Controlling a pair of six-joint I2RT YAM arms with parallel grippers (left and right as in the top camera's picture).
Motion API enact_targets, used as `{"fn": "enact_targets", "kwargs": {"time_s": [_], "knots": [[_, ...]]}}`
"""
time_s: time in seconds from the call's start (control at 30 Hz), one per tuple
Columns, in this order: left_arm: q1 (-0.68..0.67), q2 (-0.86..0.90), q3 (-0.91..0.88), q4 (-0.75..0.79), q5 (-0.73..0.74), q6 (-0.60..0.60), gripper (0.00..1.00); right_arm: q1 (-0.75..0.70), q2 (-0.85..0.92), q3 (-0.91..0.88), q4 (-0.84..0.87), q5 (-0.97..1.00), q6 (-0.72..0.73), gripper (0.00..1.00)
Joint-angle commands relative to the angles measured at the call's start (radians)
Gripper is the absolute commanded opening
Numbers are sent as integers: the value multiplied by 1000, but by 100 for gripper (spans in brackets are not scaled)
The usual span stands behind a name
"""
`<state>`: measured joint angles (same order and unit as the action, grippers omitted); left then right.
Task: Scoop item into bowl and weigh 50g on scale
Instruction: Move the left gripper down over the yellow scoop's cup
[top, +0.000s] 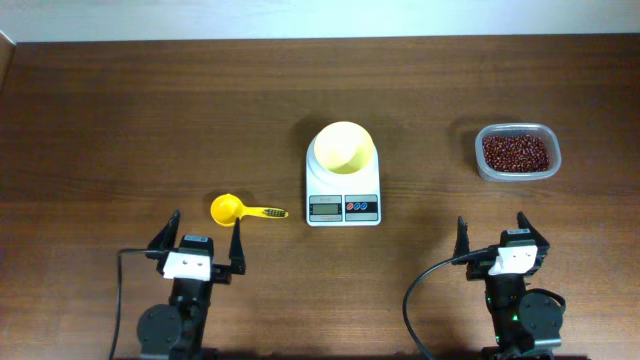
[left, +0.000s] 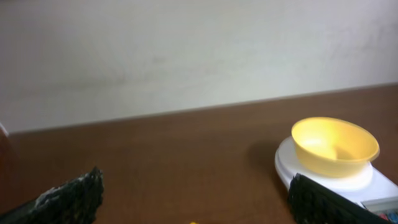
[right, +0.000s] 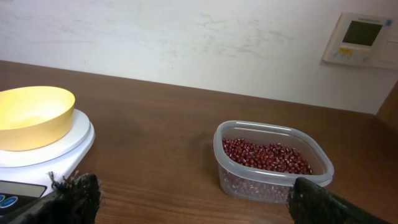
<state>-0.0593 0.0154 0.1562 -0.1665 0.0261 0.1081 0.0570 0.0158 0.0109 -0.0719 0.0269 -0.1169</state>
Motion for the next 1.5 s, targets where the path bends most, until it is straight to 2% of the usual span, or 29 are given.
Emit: {"fn": "enact_targets", "kwargs": {"time_s": [0.0,0.27,0.33,0.47,0.63,0.73,0.77,0.9,1.03,1.17,1.33,1.43,1.47], "knots": [[3,21,108,-83,-36,-11,99,8,-10,-5,-6,22,-6,99],[3,185,296,-170,-136,-20,99,8,-10,-5,-6,23,-6,99],[3,242,351,-207,-166,-73,99,8,-10,-5,-6,23,-6,99],[3,392,505,-312,-167,-120,99,8,-10,-5,-6,23,-6,99],[3,669,804,-528,-165,-150,99,8,-10,-5,-6,23,-6,99],[3,795,925,-580,-48,-149,99,8,-9,-5,-6,23,-6,99],[3,827,930,-581,16,-149,99,8,-10,-5,-6,23,-6,99],[3,895,930,-624,66,-150,99,8,-10,-5,-6,23,-6,99],[3,973,930,-620,253,-150,99,8,-10,-5,-6,23,-6,99],[3,1042,930,-608,276,-160,99,8,-10,-5,-6,23,-6,99],[3,1120,930,-562,257,-395,98,8,-10,-5,-6,23,-6,99],[3,1155,930,-565,143,-603,94,8,-10,-5,-6,23,-6,99],[3,1164,930,-584,95,-709,94,8,-10,-5,-6,23,-6,99]]}}
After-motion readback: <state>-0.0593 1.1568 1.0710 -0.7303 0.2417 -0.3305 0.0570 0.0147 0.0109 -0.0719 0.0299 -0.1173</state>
